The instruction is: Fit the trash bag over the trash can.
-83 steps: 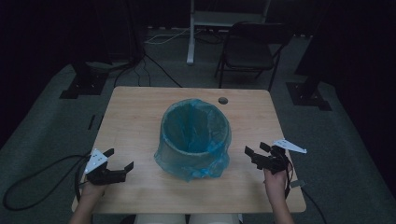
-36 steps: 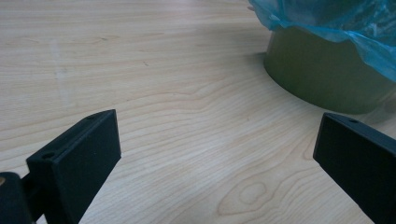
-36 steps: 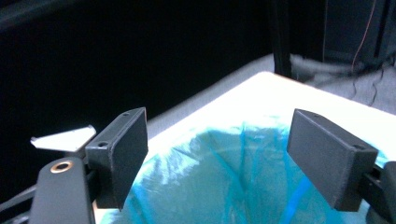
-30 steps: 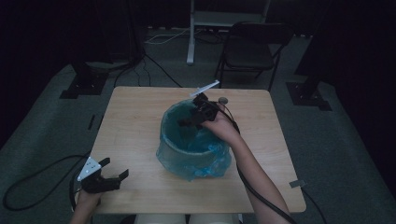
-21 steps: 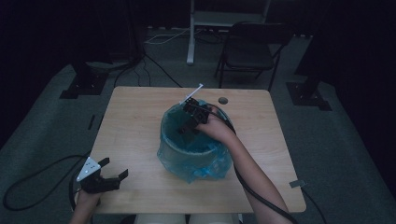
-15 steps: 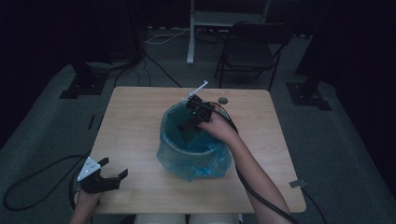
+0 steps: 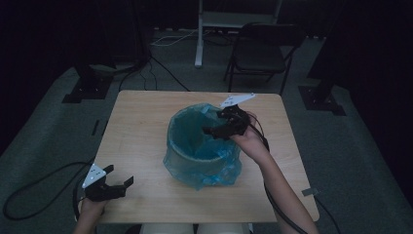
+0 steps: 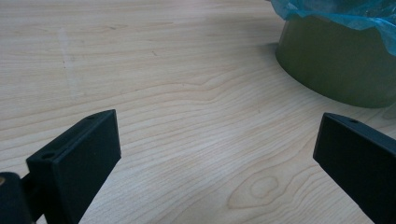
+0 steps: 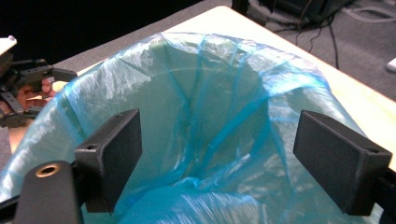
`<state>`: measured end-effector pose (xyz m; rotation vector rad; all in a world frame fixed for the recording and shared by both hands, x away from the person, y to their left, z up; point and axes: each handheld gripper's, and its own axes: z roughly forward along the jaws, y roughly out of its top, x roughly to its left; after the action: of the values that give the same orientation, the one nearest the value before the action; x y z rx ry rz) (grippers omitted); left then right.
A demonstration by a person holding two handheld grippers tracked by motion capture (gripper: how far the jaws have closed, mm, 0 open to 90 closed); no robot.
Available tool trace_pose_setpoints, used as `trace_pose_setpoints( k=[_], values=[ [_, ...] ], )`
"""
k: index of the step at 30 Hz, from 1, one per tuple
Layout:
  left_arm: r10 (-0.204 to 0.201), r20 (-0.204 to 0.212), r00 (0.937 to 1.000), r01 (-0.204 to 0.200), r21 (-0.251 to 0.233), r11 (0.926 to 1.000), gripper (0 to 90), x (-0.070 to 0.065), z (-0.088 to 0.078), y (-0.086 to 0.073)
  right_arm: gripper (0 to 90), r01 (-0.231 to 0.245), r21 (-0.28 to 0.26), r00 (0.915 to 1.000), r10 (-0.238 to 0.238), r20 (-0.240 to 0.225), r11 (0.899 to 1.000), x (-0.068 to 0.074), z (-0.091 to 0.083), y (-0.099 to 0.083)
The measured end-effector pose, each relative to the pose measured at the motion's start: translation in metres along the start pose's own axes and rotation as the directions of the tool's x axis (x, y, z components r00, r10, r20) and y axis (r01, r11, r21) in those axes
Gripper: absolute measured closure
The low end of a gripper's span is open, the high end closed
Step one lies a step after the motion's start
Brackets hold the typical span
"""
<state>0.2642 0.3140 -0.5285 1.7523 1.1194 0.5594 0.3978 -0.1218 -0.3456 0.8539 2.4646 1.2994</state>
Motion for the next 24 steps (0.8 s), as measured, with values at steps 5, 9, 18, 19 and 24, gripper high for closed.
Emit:
trace_pose_setpoints(
  k=[5,9,18,19,24],
  values=[
    [-0.007,-0.011,0.9999,0.007,0.0,1.0,1.3,0.002,-0.001,0.0,15.1,0.005,-0.057,1.0,-0.005,-0.006,0.998,-0.002,-0.007,-0.014],
    [-0.007,-0.015,0.9999,0.007,0.0,1.0,1.3,0.001,-0.001,-0.001,15.1,0.0,-0.084,0.9999,0.001,0.015,0.996,-0.005,-0.012,-0.026],
    [0.01,-0.014,0.9999,-0.009,0.015,0.9998,1.3,0.0,-0.001,-0.002,15.1,-0.069,-0.201,0.9912,0.09,0.097,0.977,-0.014,-0.035,-0.063],
    [0.011,-0.013,0.9999,-0.011,0.014,0.9998,1.3,-0.001,-0.001,-0.002,15.0,-0.078,-0.214,0.9898,0.102,0.1,0.974,-0.015,-0.037,-0.068],
    [0.015,-0.02,0.9997,-0.014,0.016,0.9998,1.3,0.0,-0.001,-0.003,15.1,-0.109,-0.247,0.9806,0.145,0.132,0.963,-0.021,-0.049,-0.091]
  ],
)
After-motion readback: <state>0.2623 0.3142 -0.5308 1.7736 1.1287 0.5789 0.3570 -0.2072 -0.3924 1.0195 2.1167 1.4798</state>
